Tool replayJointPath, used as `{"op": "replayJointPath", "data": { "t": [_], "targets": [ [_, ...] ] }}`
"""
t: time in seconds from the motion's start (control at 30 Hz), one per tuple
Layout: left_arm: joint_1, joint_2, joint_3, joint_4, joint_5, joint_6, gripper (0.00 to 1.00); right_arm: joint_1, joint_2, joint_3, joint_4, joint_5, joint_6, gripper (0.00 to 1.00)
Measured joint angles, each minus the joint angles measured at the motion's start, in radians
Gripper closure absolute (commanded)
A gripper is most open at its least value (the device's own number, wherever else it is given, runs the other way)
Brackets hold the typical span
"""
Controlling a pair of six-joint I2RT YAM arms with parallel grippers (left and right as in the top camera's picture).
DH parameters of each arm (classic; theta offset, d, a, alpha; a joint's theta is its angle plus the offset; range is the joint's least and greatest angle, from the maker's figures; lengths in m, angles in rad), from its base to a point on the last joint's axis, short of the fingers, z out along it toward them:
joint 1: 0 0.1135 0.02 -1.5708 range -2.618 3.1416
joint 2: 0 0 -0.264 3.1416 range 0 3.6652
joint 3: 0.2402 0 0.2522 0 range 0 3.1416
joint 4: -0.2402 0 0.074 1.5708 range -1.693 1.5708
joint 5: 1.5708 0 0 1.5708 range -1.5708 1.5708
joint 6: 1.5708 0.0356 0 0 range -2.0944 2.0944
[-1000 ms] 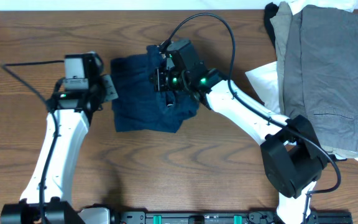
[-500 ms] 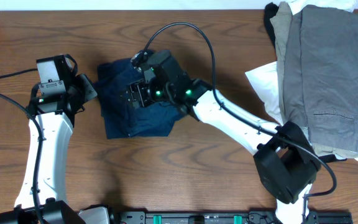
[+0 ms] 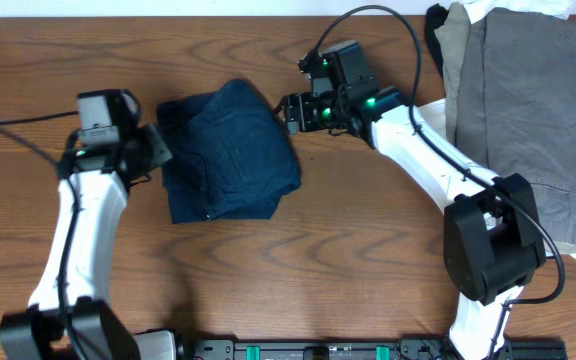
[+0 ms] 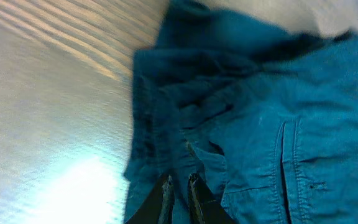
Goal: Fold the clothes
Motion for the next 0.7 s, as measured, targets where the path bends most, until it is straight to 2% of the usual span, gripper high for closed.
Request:
{"op": "replayJointPath", "data": {
  "t": [0.3, 0.47, 0.7],
  "targets": [
    [-0.139, 0.182, -0.002, 0.172, 0.010, 0.107, 0.88, -0.003, 0.000, 0.000, -0.029, 0.045, -0.041, 0.23],
    [-0.169, 0.284, -0.002, 0.241, 0.004, 0.166, 0.87, -0.003, 0.000, 0.000, -0.041, 0.063, -0.044, 0.24],
    [-0.174, 0.349, -0.003, 0.200, -0.178, 0.196, 0.87, -0.003, 0.000, 0.000, -0.055, 0.088, -0.047, 0.23]
  ]
}}
